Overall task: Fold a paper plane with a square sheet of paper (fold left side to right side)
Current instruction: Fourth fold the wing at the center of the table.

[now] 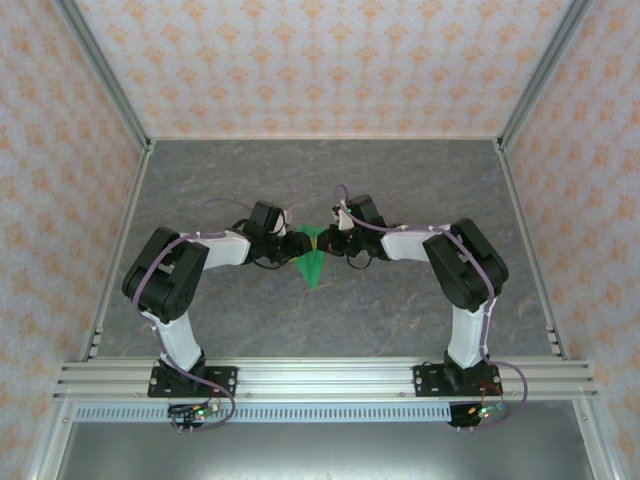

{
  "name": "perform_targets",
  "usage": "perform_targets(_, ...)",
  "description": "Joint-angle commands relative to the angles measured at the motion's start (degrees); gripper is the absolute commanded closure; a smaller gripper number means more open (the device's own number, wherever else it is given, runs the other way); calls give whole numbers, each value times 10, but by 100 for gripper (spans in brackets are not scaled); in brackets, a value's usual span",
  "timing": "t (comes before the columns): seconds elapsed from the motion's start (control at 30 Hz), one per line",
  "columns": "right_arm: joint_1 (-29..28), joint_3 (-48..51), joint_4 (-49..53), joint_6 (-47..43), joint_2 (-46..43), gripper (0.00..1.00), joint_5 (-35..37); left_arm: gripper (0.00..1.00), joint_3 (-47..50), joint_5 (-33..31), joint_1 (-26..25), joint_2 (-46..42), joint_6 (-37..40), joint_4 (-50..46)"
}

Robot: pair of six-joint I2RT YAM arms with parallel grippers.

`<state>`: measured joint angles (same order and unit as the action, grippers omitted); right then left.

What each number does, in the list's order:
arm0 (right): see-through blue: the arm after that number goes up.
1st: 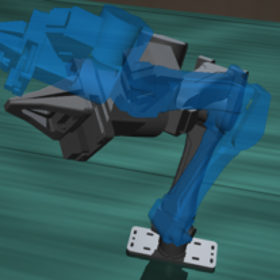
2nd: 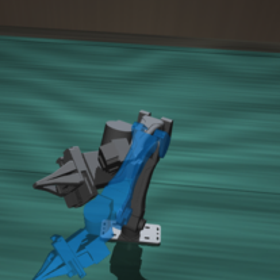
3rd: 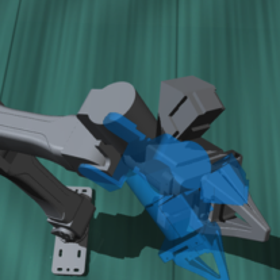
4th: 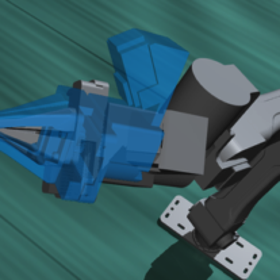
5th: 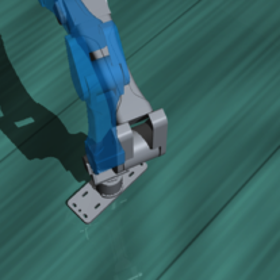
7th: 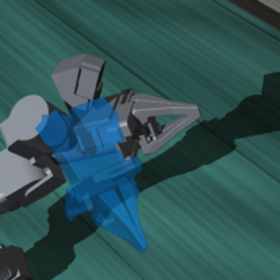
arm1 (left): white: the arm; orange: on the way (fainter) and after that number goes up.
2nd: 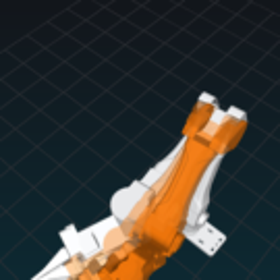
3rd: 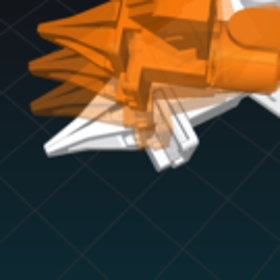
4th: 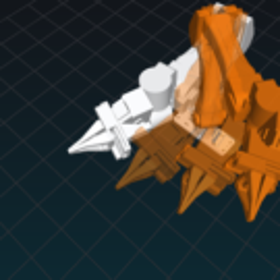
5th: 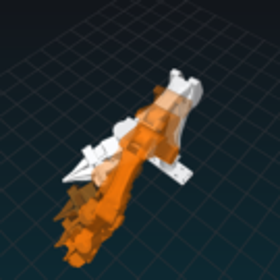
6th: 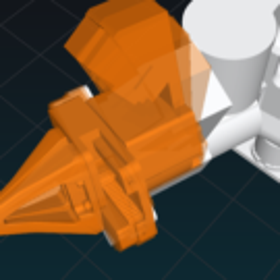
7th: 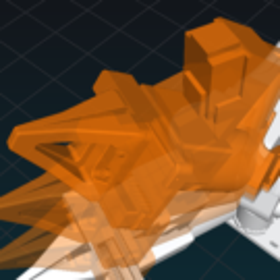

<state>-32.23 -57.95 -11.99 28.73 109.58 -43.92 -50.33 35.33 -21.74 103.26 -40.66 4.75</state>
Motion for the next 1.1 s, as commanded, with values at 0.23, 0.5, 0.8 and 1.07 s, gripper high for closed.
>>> perform_targets(0.23, -2, -35, 81, -54, 3, 95, 54, 55, 3, -34, 5, 22, 7, -19)
perform_targets(0.5, -2, -44, 108, -68, 9, 95, 71, 55, 4, -33, 5, 23, 7, -19)
perform_targets(0.8, -3, -58, 129, -79, 20, 95, 81, 55, 4, -33, 5, 23, 7, -19)
perform_targets(1.07, -2, -64, 139, -86, 29, 95, 86, 55, 4, -32, 5, 23, 7, -19)
